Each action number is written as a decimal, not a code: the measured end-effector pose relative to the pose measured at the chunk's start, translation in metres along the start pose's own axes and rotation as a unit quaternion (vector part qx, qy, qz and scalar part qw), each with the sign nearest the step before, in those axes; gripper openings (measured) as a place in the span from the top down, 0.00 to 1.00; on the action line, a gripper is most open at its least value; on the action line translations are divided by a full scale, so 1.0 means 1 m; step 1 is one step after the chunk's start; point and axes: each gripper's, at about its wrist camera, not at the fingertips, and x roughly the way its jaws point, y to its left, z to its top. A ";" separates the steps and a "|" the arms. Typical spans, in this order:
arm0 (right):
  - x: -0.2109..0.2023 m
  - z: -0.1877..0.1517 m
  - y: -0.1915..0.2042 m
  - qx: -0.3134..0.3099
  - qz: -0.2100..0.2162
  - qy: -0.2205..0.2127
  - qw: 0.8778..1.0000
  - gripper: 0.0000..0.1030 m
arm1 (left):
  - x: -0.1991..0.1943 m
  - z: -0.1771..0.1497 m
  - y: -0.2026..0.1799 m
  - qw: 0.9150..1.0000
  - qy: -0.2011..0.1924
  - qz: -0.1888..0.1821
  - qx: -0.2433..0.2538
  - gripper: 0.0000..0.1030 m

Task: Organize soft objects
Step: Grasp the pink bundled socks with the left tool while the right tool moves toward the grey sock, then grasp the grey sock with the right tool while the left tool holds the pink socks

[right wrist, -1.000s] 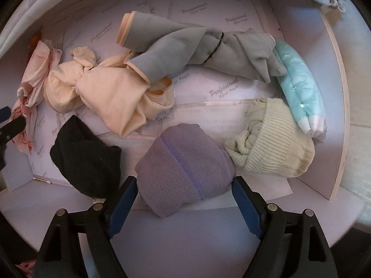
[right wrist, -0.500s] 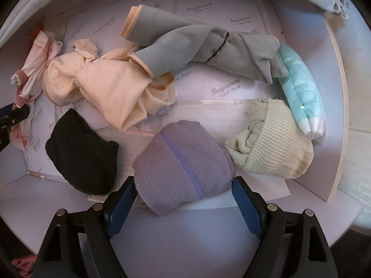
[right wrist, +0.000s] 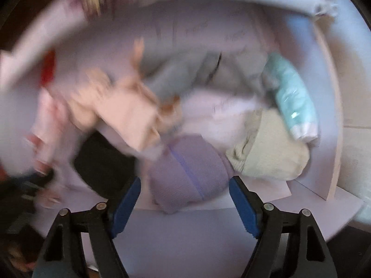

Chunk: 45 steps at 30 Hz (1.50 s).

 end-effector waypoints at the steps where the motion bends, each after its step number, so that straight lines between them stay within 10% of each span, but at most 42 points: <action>1: -0.014 0.003 -0.006 0.014 0.014 -0.025 0.999 0.26 | 0.002 0.001 -0.001 1.000 0.000 0.002 -0.002 0.79; 9: -0.032 0.015 -0.029 0.049 0.006 -0.070 0.996 0.44 | 0.014 -0.002 -0.009 1.000 0.005 0.002 0.004 0.79; 19: -0.024 0.040 -0.034 0.129 0.101 -0.067 0.984 0.30 | 0.015 0.004 -0.016 1.000 0.007 0.010 0.006 0.78; 37: 0.018 0.079 -0.015 0.210 0.087 -0.061 0.972 0.26 | 0.020 0.000 -0.018 1.000 0.004 0.024 0.015 0.77; 41: 0.036 0.086 -0.005 0.194 0.067 -0.036 0.978 0.77 | 0.019 0.000 -0.018 1.000 0.004 0.024 0.015 0.77; 45: 0.031 0.086 0.000 0.166 0.050 -0.036 0.984 0.85 | 0.019 0.000 -0.019 1.000 0.004 0.025 0.016 0.77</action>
